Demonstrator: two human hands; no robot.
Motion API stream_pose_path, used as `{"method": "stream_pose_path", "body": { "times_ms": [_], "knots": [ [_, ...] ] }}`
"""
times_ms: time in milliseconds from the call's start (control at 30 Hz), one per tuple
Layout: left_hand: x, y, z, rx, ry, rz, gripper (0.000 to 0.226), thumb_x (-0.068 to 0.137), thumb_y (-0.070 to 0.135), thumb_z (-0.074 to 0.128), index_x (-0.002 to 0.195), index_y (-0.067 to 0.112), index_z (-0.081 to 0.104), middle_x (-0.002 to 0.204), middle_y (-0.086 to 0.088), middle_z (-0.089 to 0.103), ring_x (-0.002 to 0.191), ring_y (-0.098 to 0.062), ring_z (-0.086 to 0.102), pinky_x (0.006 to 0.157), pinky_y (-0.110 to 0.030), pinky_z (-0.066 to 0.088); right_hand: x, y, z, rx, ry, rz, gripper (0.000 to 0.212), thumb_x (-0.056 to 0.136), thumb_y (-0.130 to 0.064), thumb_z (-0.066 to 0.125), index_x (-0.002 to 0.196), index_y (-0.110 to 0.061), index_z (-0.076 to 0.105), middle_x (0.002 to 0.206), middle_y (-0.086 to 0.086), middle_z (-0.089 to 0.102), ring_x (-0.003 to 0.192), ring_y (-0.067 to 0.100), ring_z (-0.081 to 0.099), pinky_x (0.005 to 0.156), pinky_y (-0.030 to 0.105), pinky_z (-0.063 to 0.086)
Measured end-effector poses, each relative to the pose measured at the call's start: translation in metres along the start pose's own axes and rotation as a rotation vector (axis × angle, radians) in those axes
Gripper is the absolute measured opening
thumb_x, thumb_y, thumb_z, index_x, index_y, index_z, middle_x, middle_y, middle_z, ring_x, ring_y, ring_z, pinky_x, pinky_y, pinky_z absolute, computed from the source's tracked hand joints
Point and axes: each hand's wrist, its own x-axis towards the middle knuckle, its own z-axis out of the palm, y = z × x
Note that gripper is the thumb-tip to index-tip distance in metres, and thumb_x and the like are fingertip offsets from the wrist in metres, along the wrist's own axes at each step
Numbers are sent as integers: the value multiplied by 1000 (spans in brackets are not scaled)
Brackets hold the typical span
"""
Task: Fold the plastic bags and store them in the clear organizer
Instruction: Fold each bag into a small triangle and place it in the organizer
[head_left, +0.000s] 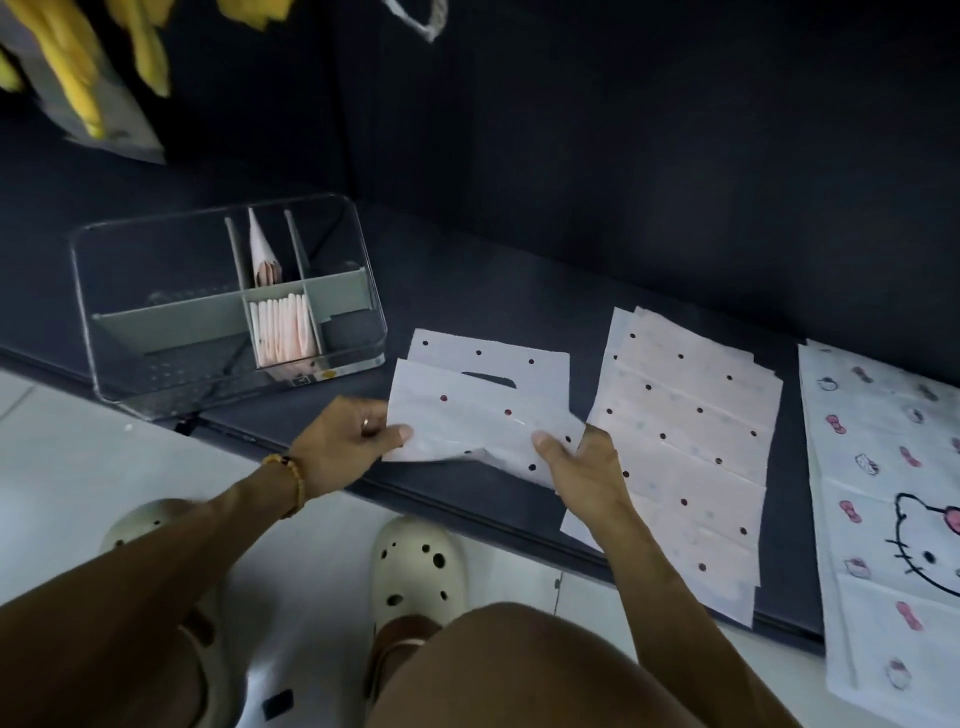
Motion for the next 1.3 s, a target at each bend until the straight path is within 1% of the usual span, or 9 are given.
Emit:
{"method": "stream_pose_path", "body": {
  "times_ms": [67, 133, 200, 267, 400, 567, 933, 1167, 1300],
  "knots": [
    [4, -1, 2, 32, 72, -28, 23, 93, 22, 58, 84, 3, 66, 73, -8, 65, 66, -17, 57, 65, -36, 50, 5, -2, 0, -8, 60, 8, 4, 91, -31, 62, 90, -29, 59, 86, -24, 59, 79, -4, 58, 63, 12, 44],
    [9, -1, 4, 47, 143, -71, 29, 94, 24, 57, 82, -3, 62, 77, -23, 60, 66, -26, 51, 69, -41, 48, 9, -4, 0, -25, 94, 29, 12, 91, -35, 62, 84, -25, 59, 80, -16, 60, 77, 7, 60, 56, 16, 49],
    [13, -3, 8, 109, 200, -134, 32, 93, 25, 57, 76, -3, 58, 73, -21, 57, 66, -24, 49, 68, -39, 46, 11, -5, 1, -46, 96, 83, 30, 90, -46, 60, 73, -22, 57, 72, -8, 59, 68, 12, 57, 46, 17, 45],
    [16, -5, 13, 148, 263, -185, 33, 92, 25, 58, 73, -2, 57, 71, -17, 58, 68, -26, 50, 66, -34, 43, 13, -3, 4, -55, 102, 133, 34, 88, -49, 61, 71, -20, 60, 68, -7, 60, 66, 13, 57, 53, 24, 46],
    [20, -7, 20, 206, 326, -276, 32, 91, 29, 59, 70, 5, 57, 71, -12, 61, 69, -27, 55, 67, -31, 45, 18, 0, 10, -188, 145, 99, 23, 91, -24, 58, 71, -15, 61, 61, -5, 58, 63, 19, 57, 59, 30, 53],
    [22, -9, 22, 253, 336, -357, 34, 88, 32, 63, 61, 13, 53, 67, -9, 59, 67, -26, 56, 63, -29, 45, 29, -7, 15, -433, 118, 29, 16, 97, -25, 50, 84, -17, 52, 79, 1, 60, 77, 24, 60, 71, 33, 52],
    [28, -13, 17, 362, 277, -359, 22, 90, 41, 57, 85, 20, 57, 82, -6, 63, 78, -25, 61, 76, -39, 55, 40, -22, 19, -671, 66, 71, 17, 99, -28, 47, 103, -13, 53, 106, 8, 64, 99, 27, 60, 77, 29, 42],
    [24, -15, 23, 524, 382, -185, 41, 91, 38, 54, 125, 21, 39, 98, -5, 64, 80, -26, 64, 64, -35, 49, 37, -27, 23, -756, 78, 84, 18, 99, -29, 47, 107, -13, 53, 112, 7, 64, 103, 27, 60, 77, 27, 40],
    [13, -18, 30, 682, 325, 236, 40, 80, 15, 65, 120, 11, 60, 109, -8, 58, 93, -24, 58, 68, -34, 56, 37, -28, 23, -787, 74, 87, 19, 100, -30, 47, 108, -14, 53, 113, 7, 63, 103, 27, 60, 81, 30, 44]
  ]
}}
